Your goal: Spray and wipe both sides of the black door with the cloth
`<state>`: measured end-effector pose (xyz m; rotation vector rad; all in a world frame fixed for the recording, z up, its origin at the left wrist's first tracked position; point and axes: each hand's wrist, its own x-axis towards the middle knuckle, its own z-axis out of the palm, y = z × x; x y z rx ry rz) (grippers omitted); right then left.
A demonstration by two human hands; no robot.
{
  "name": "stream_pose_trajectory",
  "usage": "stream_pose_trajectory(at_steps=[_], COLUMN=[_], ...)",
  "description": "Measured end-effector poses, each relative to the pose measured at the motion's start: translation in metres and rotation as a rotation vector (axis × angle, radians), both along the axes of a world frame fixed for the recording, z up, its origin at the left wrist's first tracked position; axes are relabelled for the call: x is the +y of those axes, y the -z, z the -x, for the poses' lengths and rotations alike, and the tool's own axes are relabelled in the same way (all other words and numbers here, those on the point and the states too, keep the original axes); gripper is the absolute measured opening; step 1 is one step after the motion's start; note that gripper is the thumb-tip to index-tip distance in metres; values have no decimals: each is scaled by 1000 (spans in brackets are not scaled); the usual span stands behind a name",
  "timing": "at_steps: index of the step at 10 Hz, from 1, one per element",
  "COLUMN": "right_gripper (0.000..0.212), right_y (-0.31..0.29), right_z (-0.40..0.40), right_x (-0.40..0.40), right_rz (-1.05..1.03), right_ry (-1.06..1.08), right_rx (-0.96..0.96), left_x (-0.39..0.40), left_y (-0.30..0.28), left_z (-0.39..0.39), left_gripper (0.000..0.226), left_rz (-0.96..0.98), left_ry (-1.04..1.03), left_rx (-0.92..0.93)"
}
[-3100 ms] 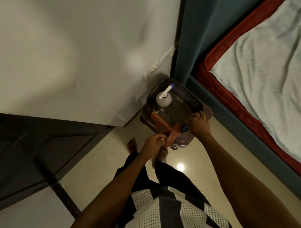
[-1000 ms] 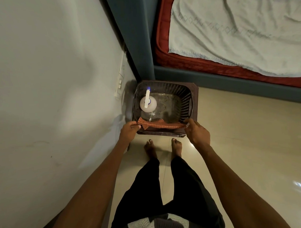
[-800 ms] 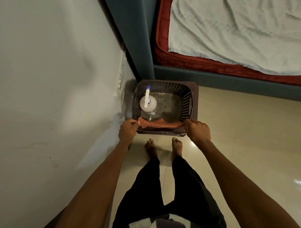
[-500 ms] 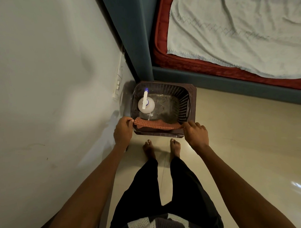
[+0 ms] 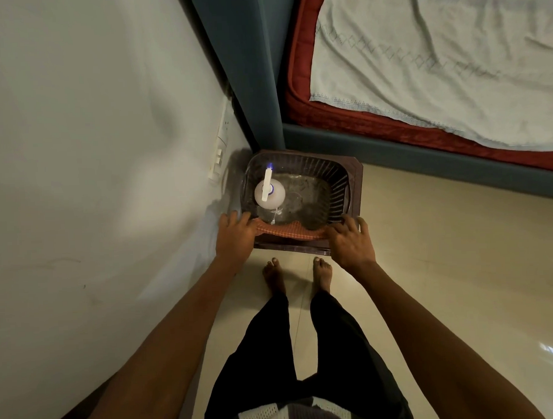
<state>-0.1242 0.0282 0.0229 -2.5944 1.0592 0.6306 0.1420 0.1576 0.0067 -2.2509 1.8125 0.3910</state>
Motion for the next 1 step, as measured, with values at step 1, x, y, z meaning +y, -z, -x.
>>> stream_pose_trajectory(at_steps=[1], right_gripper=[65], right_y=[2], right_z=[21], right_x=[4], right_rz=[-17], right_ry=[20], right_rx=[-112], left_x=[7], left_y=[-1], left_z=[15], left_gripper=[42], left_rz=[79], left_ry=[-175], left_rx=[21])
